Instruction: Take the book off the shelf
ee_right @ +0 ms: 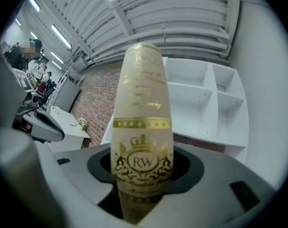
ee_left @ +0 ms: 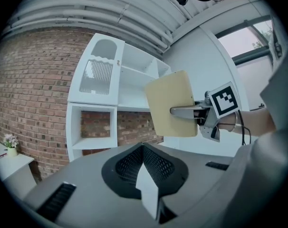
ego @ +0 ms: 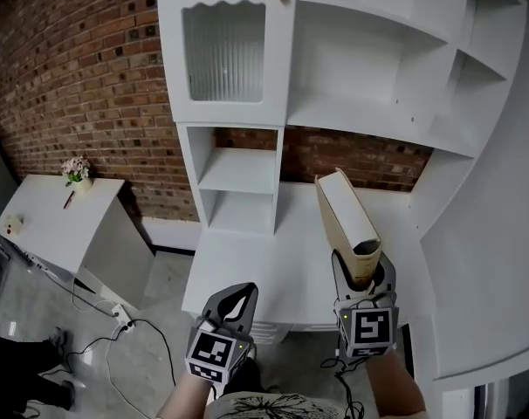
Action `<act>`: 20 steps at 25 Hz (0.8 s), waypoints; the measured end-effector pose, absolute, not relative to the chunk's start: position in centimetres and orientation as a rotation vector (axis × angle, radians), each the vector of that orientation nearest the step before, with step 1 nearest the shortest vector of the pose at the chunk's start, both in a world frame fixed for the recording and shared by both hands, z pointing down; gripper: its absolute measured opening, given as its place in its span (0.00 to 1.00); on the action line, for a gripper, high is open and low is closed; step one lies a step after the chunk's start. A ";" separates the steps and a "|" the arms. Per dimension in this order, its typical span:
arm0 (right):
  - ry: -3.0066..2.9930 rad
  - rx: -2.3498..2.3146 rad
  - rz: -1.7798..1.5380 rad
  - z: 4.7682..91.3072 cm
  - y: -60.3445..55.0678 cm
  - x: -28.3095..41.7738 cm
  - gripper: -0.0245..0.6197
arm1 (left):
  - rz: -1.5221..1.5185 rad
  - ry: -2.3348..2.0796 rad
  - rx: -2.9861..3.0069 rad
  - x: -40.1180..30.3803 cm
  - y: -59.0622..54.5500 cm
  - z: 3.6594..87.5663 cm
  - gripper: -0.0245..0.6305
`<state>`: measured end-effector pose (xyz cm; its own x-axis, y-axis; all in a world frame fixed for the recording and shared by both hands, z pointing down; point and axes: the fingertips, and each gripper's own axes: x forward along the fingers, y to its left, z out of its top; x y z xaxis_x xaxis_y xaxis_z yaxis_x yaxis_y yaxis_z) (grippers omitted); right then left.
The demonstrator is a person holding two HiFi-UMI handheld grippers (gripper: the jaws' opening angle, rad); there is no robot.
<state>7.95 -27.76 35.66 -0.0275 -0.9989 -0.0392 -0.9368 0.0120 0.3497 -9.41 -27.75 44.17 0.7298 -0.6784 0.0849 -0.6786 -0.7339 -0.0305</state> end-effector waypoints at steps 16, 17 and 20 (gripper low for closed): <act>-2.178 2.014 -0.187 44.4 -21.3 4.9 0.39 | 0.158 -1.191 2.915 -11.6 -22.7 46.2 0.05; -2.186 2.015 -0.185 44.4 -21.2 4.8 0.39 | 0.154 -1.201 2.913 -11.7 -22.7 46.1 0.05; -2.204 2.011 -0.167 44.7 -21.0 4.4 0.39 | 0.157 -1.220 2.908 -11.8 -22.8 46.0 0.05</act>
